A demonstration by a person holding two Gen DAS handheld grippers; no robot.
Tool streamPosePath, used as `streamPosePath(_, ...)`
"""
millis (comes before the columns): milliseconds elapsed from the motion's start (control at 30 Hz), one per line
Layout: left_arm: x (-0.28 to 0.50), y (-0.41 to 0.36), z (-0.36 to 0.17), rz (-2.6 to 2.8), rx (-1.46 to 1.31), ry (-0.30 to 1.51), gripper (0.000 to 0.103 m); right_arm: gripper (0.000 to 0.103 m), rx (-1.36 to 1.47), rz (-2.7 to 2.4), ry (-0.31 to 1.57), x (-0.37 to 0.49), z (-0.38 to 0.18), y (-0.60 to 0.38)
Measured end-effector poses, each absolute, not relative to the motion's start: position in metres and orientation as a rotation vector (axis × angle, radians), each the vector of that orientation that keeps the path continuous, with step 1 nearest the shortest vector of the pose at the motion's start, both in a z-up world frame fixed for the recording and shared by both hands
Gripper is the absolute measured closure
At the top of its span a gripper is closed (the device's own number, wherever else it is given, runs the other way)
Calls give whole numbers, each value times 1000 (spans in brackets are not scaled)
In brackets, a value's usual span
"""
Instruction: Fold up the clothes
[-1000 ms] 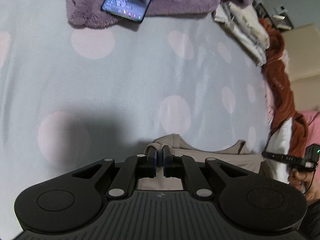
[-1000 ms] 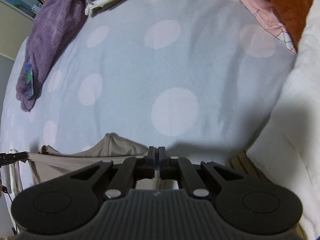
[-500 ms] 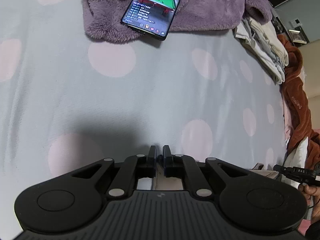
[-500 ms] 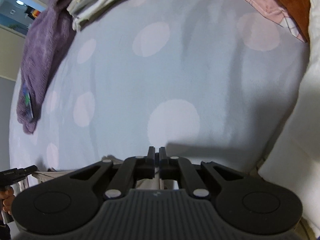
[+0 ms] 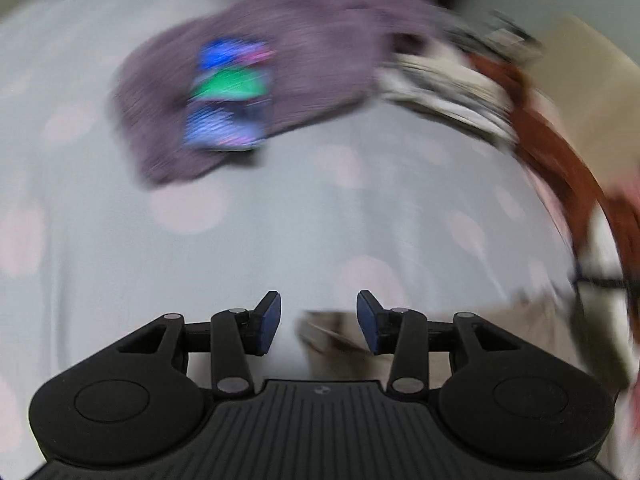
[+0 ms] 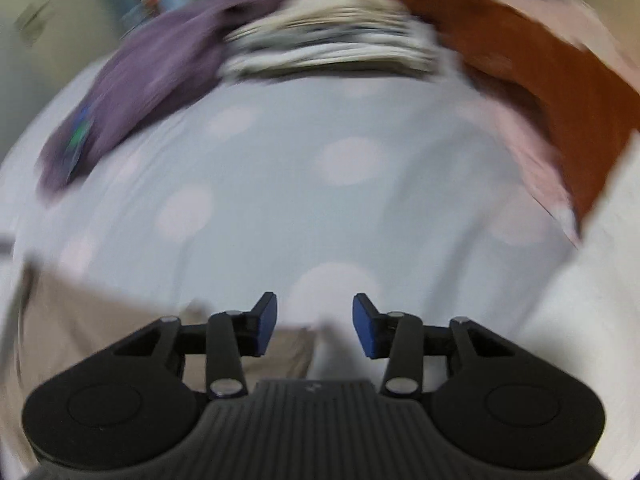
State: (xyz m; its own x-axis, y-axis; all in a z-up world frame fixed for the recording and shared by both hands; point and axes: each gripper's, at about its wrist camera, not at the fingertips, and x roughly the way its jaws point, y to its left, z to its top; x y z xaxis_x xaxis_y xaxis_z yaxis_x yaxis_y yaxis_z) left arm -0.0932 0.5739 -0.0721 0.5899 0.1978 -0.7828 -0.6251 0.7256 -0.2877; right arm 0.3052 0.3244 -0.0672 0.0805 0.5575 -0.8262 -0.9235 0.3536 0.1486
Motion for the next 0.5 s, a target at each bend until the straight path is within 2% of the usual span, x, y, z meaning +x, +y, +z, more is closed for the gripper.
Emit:
streamPosePath(233,-60,507,-89,299,-349,955,68,67,-609,1420,983,241,-80,339)
streamPosePath(333,-44,504,-99,305,-354,986,69,72,-636,1411,1004,227,-91,349)
streamPosePath(500,-28,514,-109,320,-411,1007,69,75,-685,1392,1020,213,-103,370)
